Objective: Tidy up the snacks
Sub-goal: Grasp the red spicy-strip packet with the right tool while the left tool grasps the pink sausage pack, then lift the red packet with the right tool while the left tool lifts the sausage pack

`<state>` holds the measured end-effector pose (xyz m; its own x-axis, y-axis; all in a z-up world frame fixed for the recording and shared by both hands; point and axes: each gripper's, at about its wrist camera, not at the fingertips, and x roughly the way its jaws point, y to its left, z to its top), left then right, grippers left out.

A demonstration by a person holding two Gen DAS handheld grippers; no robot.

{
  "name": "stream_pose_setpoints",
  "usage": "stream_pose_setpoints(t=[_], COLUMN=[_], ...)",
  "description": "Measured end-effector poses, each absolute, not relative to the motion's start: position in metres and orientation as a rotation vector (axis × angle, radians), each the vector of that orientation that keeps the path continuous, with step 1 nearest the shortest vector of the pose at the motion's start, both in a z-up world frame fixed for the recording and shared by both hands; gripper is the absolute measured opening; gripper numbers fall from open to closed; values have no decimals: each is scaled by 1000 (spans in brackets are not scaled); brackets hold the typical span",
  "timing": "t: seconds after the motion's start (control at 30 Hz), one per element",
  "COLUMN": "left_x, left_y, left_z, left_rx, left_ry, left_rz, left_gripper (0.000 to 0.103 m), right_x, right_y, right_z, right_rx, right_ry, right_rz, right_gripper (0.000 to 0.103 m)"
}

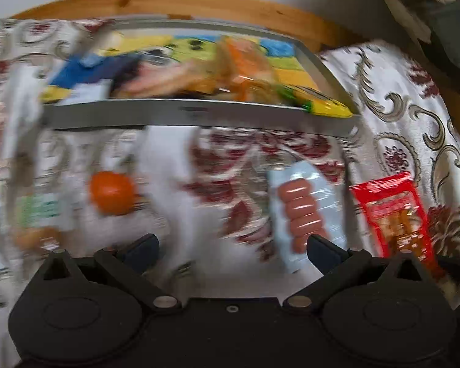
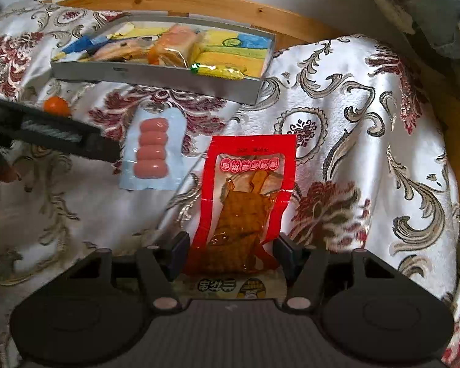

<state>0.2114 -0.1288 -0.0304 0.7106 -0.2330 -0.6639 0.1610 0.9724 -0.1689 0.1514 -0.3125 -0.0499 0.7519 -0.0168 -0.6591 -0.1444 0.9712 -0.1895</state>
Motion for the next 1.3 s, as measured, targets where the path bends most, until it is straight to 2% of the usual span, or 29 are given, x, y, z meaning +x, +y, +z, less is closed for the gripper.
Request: stream_pose_setpoints(t=[0.13,0.43,0.53,0.73,1.3], left_x=[233,250,245,236,194], left_y=[-156,-185,-181,-162,-114], left_z=[-29,-34,-35,-35,-27], left_rx=[-107,-107,-91,-65,-105], left_ry=[776,797,779,765,810], left_rz=[-193,-177,-183,-211,-236], left_gripper=[102,102,93,66,59], right_x=[156,158,157,157,144], right_y=[-314,-313,-312,-309,-282], right_z=[-57,-60,-60,-60,-59], right_rx=[-243,-235,-228,-226,-211], right_ry=[707,691,685,681,719], right_rz=[78,76,82,98,256], right_gripper=[70,70,68,67,65])
